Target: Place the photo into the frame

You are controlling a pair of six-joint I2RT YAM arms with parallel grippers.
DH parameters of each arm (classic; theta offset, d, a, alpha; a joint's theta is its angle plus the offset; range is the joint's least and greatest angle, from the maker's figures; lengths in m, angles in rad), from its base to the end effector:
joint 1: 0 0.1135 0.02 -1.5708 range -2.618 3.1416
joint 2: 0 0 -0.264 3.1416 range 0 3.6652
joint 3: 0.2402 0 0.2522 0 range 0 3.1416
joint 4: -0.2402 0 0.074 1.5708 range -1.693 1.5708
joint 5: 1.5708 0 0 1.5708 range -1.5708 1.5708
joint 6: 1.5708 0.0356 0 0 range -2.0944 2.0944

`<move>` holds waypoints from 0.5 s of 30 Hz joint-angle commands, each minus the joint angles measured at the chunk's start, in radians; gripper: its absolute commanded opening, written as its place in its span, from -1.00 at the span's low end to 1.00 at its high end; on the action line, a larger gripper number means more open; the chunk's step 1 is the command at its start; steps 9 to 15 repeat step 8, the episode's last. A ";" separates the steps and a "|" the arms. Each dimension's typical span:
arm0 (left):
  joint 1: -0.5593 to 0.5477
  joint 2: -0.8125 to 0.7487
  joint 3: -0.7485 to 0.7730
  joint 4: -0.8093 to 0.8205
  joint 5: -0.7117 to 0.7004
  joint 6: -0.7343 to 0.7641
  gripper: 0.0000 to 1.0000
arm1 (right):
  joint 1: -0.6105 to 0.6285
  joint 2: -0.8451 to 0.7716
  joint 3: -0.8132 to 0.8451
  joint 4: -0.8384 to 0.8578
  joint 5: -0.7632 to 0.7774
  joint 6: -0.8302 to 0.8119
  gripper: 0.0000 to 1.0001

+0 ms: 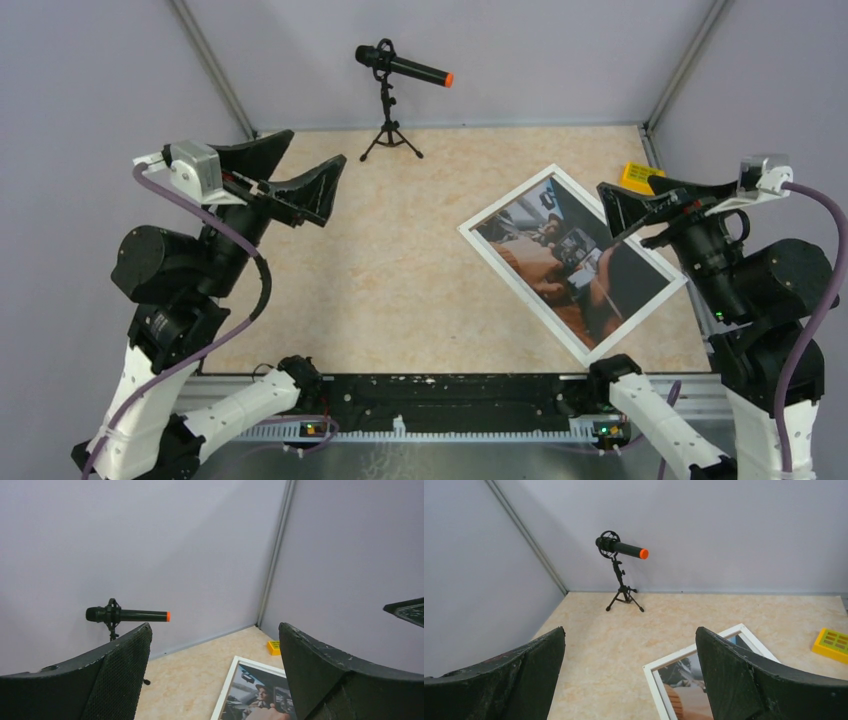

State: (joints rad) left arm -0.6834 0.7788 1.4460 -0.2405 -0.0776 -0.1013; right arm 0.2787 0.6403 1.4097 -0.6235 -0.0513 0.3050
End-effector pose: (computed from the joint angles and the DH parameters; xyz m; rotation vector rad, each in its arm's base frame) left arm 0.0693 -0.0528 0.5430 0.2675 1.1382 -0.6512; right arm 0.0484 0.0158 0.5007 -0.0239 1.4451 0.5167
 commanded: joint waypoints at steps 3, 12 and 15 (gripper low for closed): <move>-0.002 0.006 -0.016 0.040 -0.080 0.083 0.97 | -0.003 -0.029 0.005 0.072 0.009 -0.045 0.98; -0.003 0.019 -0.029 0.051 -0.087 0.088 0.97 | -0.003 -0.109 -0.097 0.148 0.048 -0.039 0.98; -0.003 0.019 -0.029 0.051 -0.087 0.088 0.97 | -0.003 -0.109 -0.097 0.148 0.048 -0.039 0.98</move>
